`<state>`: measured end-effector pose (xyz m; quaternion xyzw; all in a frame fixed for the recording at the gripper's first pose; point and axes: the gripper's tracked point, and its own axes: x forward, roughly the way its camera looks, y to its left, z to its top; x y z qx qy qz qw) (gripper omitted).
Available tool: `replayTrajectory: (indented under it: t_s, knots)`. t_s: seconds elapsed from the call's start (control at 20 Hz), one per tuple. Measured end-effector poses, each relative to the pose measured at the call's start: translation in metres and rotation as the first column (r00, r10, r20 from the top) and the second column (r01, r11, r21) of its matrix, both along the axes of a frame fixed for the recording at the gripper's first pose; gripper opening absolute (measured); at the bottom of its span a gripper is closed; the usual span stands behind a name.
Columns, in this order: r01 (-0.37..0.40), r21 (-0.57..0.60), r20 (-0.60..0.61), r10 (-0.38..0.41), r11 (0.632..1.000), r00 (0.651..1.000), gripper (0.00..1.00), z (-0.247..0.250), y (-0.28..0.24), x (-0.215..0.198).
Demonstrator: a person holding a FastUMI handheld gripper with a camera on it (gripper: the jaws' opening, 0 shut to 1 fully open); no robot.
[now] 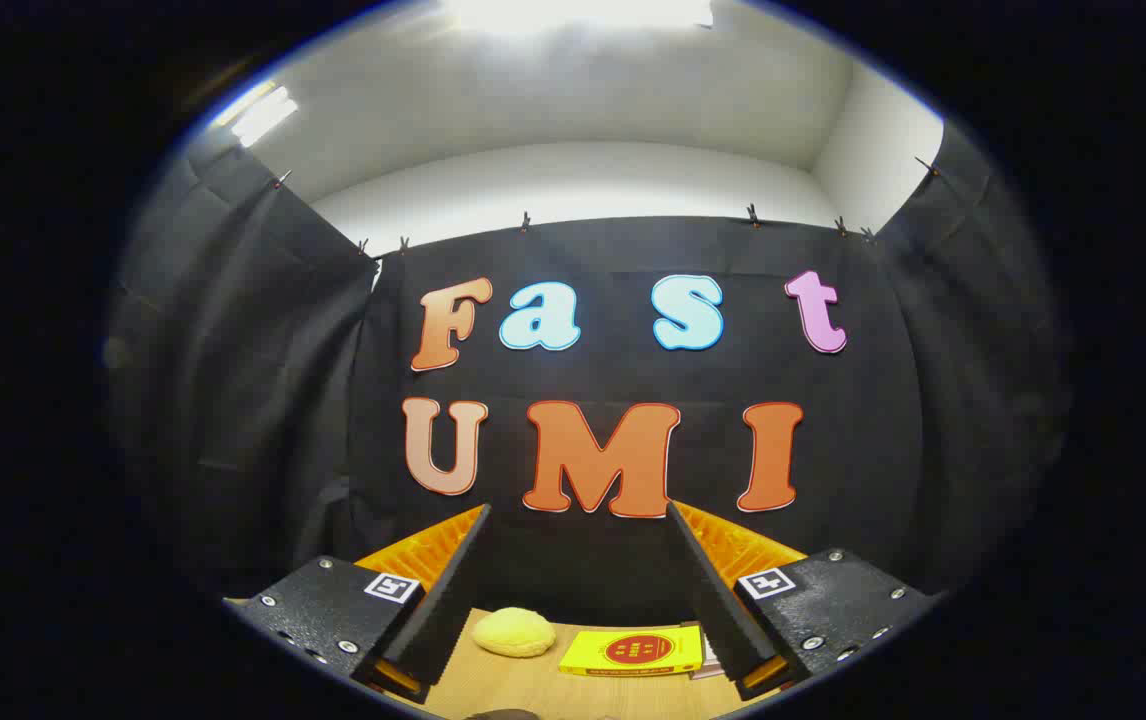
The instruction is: Open the storage box then place both shoes into the box .Put the left shoe in first, then the right shoe, with the right side of both shoes facing outward in a uniform manner.
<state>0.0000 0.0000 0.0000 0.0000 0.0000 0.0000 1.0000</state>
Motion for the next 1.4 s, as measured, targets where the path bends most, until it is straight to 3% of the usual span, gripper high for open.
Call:
replayTrajectory:
  t_s: [0.9, 1.4]
  knots:
    - [-0.021, -0.028, -0.007, 0.021, 0.999, 1.000, 1.00, 0.003, 0.026, 0.012]
    - [-0.106, 0.028, -0.069, 0.108, 0.994, 0.992, 1.00, -0.031, 0.066, 0.010]
